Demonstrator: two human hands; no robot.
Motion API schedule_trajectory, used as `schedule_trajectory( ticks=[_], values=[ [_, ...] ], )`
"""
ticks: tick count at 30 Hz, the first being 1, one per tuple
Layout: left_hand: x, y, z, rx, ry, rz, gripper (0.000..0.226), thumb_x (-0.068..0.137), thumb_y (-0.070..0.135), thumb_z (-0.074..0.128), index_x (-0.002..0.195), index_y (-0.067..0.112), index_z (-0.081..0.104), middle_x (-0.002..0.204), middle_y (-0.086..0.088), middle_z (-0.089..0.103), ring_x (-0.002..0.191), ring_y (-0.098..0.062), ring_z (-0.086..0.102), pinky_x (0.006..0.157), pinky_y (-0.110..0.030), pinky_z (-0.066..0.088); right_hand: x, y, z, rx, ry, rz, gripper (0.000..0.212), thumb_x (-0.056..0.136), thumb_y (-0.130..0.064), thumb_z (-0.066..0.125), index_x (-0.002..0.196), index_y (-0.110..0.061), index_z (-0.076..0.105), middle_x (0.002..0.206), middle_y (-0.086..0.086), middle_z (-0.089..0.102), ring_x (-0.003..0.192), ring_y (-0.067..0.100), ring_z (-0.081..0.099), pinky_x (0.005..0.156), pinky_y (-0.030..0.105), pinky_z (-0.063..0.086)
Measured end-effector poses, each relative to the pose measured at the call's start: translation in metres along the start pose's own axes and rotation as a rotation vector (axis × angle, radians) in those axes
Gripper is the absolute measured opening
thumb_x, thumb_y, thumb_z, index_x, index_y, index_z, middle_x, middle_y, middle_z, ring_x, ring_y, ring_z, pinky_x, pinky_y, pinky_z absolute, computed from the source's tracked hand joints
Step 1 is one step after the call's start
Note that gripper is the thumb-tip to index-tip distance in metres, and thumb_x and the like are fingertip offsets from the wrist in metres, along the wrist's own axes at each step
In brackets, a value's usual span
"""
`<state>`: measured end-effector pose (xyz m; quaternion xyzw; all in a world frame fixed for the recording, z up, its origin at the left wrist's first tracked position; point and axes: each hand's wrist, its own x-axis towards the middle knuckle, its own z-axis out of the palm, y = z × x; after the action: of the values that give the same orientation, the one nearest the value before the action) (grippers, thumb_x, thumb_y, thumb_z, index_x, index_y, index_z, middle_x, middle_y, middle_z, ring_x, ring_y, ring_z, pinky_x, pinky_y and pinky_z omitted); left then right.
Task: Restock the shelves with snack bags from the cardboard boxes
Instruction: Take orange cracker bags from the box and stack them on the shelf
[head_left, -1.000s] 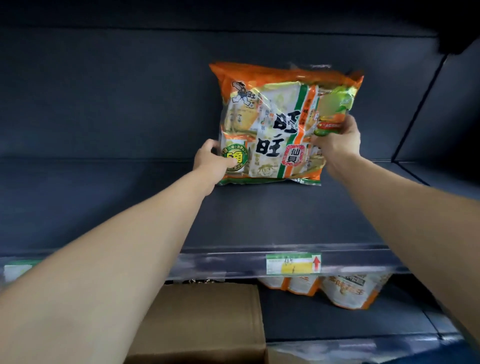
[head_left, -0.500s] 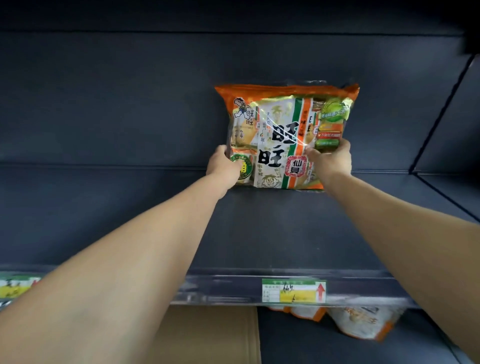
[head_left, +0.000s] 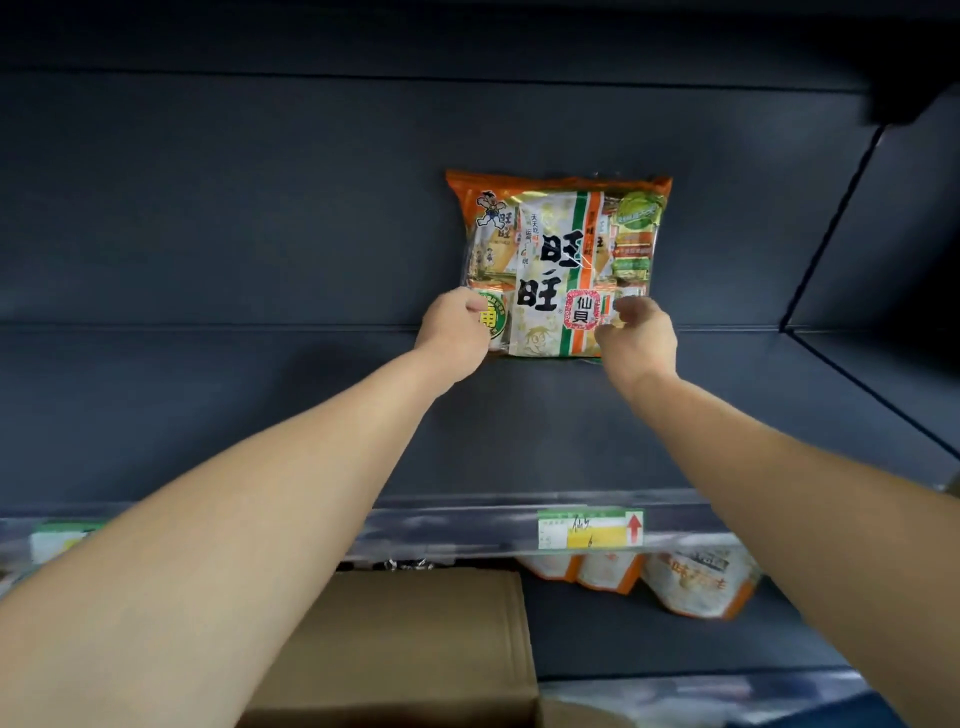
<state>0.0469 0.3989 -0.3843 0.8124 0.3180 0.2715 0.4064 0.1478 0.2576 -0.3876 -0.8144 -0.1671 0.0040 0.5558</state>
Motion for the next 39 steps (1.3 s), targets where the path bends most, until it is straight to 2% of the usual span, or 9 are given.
schedule_trajectory(
  ticks=[11,15,19,22,26,28,33,36,39],
  values=[
    [-0.150,-0.015,-0.095,-0.008,-0.365,0.021,0.018,0.091,0.000,0.052,0.088,0.015,0.062,0.081,-0.003,0.062,0.080,-0.020,0.062,0.084,-0.039,0.055,-0.192,0.003,0.022,-0.005,-0.224,-0.066,0.017,0.088,0.000,0.056,0.100,-0.010,0.064,0.087,0.000,0.059,0.084,0.015,0.055,0.079,0.027,0.046],
    [-0.205,-0.064,-0.113,0.175,-0.598,-0.115,0.016,0.089,0.002,0.057,0.101,0.004,0.068,0.090,-0.012,0.065,0.080,-0.021,0.061,0.079,-0.035,0.055,-0.254,0.030,0.044,-0.334,-0.574,0.014,0.010,0.088,-0.004,0.058,0.085,-0.009,0.066,0.087,0.004,0.058,0.084,0.017,0.052,0.070,0.022,0.041],
    [-0.240,-0.112,-0.111,0.518,-0.825,-0.179,0.029,0.090,0.011,0.058,0.117,0.001,0.064,0.102,-0.009,0.063,0.086,-0.018,0.054,0.068,-0.029,0.044,-0.293,0.059,0.054,-0.688,-0.895,0.253,0.030,0.092,-0.019,0.057,0.116,-0.002,0.064,0.112,0.012,0.064,0.097,0.021,0.057,0.085,0.031,0.048],
    [-0.252,-0.140,-0.109,0.699,-0.928,-0.214,0.041,0.088,0.019,0.065,0.124,0.001,0.056,0.114,-0.012,0.062,0.089,-0.023,0.056,0.069,-0.029,0.044,-0.318,0.075,0.054,-0.580,-0.935,0.549,0.043,0.093,-0.033,0.059,0.124,-0.004,0.057,0.123,0.019,0.062,0.118,0.032,0.057,0.099,0.041,0.049],
    [-0.255,-0.164,-0.125,0.939,-1.023,-0.254,0.042,0.088,0.029,0.064,0.119,0.001,0.058,0.102,-0.008,0.060,0.086,-0.022,0.055,0.073,-0.030,0.046,-0.337,0.082,0.059,-0.500,-1.035,0.723,0.030,0.090,-0.041,0.062,0.090,-0.010,0.060,0.085,0.012,0.058,0.073,0.020,0.059,0.079,0.033,0.050],
    [-0.257,-0.176,-0.135,0.990,-1.048,-0.311,0.049,0.089,0.041,0.061,0.121,0.003,0.058,0.111,-0.008,0.062,0.093,-0.023,0.058,0.085,-0.031,0.049,-0.342,0.080,0.065,-0.499,-1.042,0.773,0.033,0.085,-0.039,0.068,0.097,-0.010,0.059,0.081,0.007,0.054,0.067,0.019,0.054,0.076,0.035,0.052],
    [-0.263,-0.199,-0.152,1.019,-1.076,-0.368,0.073,0.089,0.061,0.046,0.139,0.008,0.047,0.137,-0.010,0.052,0.122,-0.027,0.052,0.102,-0.034,0.042,-0.349,0.070,0.084,-0.358,-1.021,0.880,0.030,0.090,-0.032,0.063,0.111,-0.011,0.058,0.100,0.009,0.064,0.088,0.025,0.060,0.098,0.044,0.047],
    [-0.265,-0.195,-0.159,0.984,-1.041,-0.395,0.070,0.090,0.054,0.052,0.135,0.002,0.048,0.131,-0.010,0.054,0.115,-0.026,0.055,0.085,-0.030,0.048,-0.353,0.064,0.088,-0.280,-0.953,0.872,0.025,0.097,-0.024,0.053,0.117,-0.009,0.053,0.106,0.011,0.063,0.093,0.026,0.060,0.094,0.045,0.050],
    [-0.265,-0.184,-0.165,0.998,-0.984,-0.399,0.053,0.095,0.036,0.054,0.130,-0.004,0.051,0.119,-0.012,0.057,0.093,-0.022,0.053,0.055,-0.024,0.044,-0.350,0.060,0.087,-0.222,-0.845,0.842,0.008,0.100,-0.017,0.047,0.102,-0.010,0.050,0.081,0.006,0.058,0.068,0.017,0.054,0.061,0.028,0.048]
  ],
)
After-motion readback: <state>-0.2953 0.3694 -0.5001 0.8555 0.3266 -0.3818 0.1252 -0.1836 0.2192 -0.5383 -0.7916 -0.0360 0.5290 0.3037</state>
